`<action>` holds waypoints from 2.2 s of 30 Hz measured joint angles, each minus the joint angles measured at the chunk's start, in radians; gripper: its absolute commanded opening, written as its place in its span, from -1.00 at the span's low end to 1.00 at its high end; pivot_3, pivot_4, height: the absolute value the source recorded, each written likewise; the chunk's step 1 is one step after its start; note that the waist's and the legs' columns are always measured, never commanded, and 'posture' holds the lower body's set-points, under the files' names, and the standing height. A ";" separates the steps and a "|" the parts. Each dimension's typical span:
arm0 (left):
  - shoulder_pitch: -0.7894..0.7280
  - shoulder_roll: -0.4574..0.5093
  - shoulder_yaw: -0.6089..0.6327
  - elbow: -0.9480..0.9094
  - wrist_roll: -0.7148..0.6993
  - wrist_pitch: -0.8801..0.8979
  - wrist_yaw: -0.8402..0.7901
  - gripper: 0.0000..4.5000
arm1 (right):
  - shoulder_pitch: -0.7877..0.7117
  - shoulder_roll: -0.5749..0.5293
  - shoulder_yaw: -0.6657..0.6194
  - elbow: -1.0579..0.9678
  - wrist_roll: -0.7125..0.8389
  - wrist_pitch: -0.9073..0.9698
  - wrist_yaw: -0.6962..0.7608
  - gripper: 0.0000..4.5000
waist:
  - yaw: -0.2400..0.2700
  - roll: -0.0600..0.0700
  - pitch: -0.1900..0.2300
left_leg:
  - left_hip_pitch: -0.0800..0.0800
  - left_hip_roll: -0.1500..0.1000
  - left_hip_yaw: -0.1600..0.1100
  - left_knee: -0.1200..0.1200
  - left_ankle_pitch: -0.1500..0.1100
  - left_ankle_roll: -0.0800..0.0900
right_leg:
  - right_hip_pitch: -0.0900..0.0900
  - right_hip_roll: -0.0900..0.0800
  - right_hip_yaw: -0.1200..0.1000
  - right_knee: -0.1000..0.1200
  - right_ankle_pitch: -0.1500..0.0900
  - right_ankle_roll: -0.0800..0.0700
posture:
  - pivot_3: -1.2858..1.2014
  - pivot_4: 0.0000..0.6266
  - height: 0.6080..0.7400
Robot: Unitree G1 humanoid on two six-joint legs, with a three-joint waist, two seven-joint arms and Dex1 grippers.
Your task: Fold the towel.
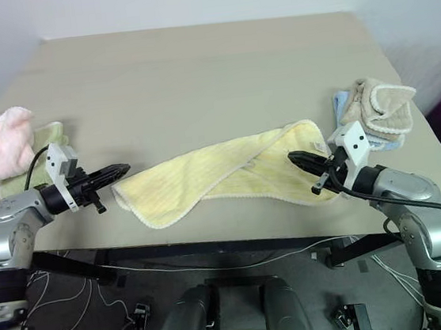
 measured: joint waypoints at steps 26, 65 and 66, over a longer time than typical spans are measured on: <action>-0.049 0.018 -0.015 0.004 0.044 -0.005 -0.020 -0.98 | -0.052 0.012 0.054 0.038 -0.020 -0.044 -0.017 -1.00 | -0.001 0.000 0.000 | 0.000 0.000 0.000 0.000 0.000 0.000 | 0.000 0.000 0.000 0.000 0.000 0.000 | 0.03 -0.52 1.00; -0.194 0.166 -0.519 0.005 0.302 -0.406 -0.554 0.28 | -0.024 0.050 0.071 0.072 -0.097 -0.090 -0.086 -1.00 | -0.003 0.001 0.000 | 0.000 0.000 0.000 0.000 0.000 0.000 | 0.000 0.001 -0.001 0.000 0.000 0.000 | 0.03 -0.52 1.00; -0.204 0.155 -0.525 0.025 0.317 -0.419 -0.554 0.28 | -0.023 0.050 0.071 0.071 -0.097 -0.090 -0.087 -1.00 | -0.003 0.001 0.000 | 0.000 0.000 0.000 0.000 0.000 0.000 | 0.001 0.002 -0.001 0.000 0.000 0.000 | 0.03 -0.52 1.00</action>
